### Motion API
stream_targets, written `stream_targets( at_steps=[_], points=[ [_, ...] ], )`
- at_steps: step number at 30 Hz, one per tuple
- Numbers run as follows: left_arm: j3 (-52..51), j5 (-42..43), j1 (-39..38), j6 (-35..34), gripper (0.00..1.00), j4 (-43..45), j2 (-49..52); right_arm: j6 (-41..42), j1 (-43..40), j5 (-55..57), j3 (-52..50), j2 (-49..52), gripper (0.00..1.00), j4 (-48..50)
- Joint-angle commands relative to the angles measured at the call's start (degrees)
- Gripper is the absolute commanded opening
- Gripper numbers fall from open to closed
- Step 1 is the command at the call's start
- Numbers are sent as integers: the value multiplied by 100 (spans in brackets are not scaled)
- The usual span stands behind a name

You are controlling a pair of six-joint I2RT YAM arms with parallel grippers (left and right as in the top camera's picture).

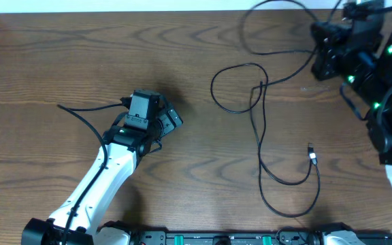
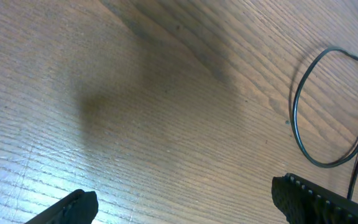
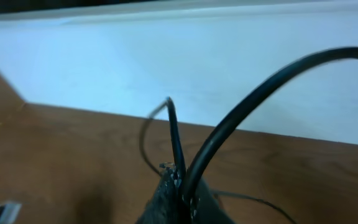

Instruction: Untangle cables

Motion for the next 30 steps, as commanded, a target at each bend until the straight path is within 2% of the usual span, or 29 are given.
stream_targets(
  at_steps=[1,5,7,9,12,14,16,18,19,20,25,30],
  points=[
    [68,341,24,33,94,-17,26,125,-284,59,391,46,1,120],
    [68,2000,7,175,94,350,24,122,-409,0,730,133,1,114],
    [68,3237,-144,1344,94,949,24,125,-409,-133,846,144,1,118],
    [68,3635,-417,2011,94,1351,26,125,-409,-317,905,142,1,118],
    [68,3058,-1025,2240,94,1720,35,184,-409,-490,940,142,1,116],
    [68,2312,-1523,2243,94,1958,66,280,-409,-494,940,144,1,63],
    [68,1523,-1971,2243,99,2218,120,275,-409,-579,940,144,1,-24],
    [68,767,-2376,2243,98,2573,223,275,-409,-758,940,142,1,-109],
    [68,170,-2719,2243,98,3049,387,278,-409,-977,940,142,1,-168],
    [68,-59,-2859,2243,98,3311,496,275,-409,-1113,940,142,1,-186],
    [68,-527,-3211,2240,98,4616,1217,273,-409,-1213,962,142,1,-188],
    [68,-529,-3206,2240,98,5209,1884,251,-409,-964,960,155,1,-664]
  ],
)
